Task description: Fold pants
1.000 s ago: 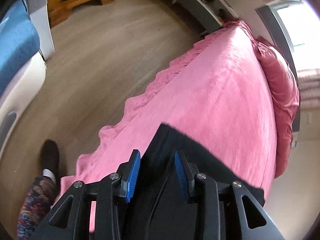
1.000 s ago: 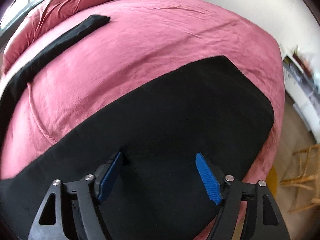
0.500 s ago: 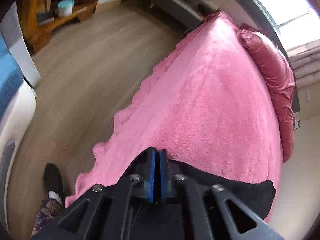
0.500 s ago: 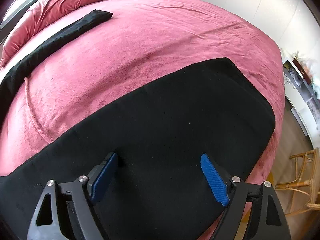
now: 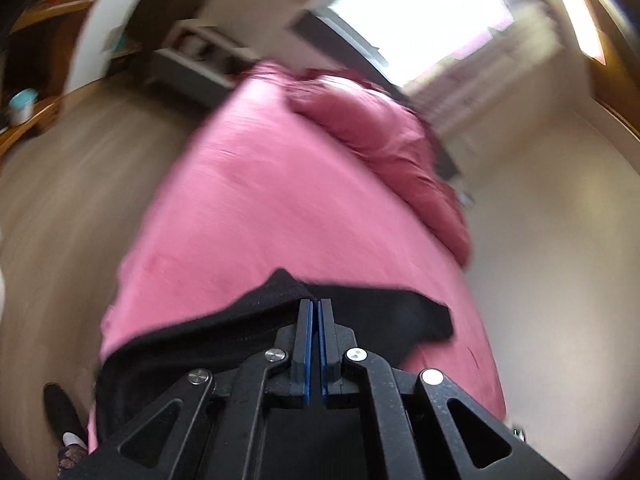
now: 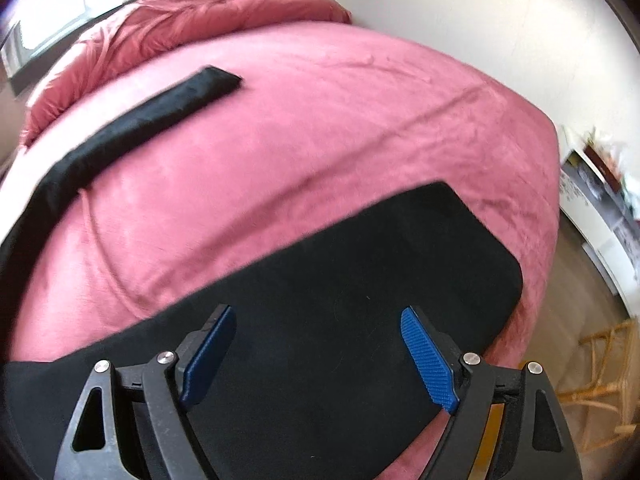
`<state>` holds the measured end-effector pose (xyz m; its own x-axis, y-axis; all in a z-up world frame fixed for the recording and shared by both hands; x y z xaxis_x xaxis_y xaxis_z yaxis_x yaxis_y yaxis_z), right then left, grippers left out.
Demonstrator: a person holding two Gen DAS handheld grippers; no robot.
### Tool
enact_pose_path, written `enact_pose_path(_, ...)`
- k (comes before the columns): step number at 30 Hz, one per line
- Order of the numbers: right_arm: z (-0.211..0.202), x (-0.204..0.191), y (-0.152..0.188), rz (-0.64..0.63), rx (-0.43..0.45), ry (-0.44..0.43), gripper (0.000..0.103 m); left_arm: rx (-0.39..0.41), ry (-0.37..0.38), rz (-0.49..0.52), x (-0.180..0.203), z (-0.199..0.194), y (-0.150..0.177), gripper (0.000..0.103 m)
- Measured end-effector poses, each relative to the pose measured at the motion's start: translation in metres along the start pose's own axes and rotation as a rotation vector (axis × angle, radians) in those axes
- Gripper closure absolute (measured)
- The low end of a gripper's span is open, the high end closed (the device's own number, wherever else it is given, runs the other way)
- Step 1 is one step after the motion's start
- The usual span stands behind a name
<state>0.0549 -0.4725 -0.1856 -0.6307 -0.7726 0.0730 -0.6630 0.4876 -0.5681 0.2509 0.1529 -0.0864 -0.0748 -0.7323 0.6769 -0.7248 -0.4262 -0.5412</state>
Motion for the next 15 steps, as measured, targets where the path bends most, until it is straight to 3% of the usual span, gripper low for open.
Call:
enact_pose_path(4, -0.012, -0.03, -0.005, -0.025, 0.005, -0.117, 0.019, -0.077, 0.065, 0.127, 0.043, -0.019, 0.072, 0.101)
enact_pose_path(9, -0.025, -0.108, -0.003, -0.103, -0.057, -0.369, 0.023, -0.194, 0.108, 0.202, 0.067, -0.032, 0.154, 0.101)
enact_pose_path(15, -0.047, -0.219, 0.007, -0.222, -0.148, -0.625, 0.027, -0.258, 0.114, 0.202, 0.069, -0.045, 0.204, 0.101)
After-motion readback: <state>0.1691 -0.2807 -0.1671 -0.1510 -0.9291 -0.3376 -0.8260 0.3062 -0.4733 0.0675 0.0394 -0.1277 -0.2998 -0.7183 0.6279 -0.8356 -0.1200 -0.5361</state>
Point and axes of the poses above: each gripper's, at about its wrist camera, not at the fingertips, and z roughly the way its jaws point, x to its right, y to its underside, the point moved 10 cm from there along z, roughly the way its jaws point, and after that the axes turned 2 degrees about y, right-handed, at the moved point
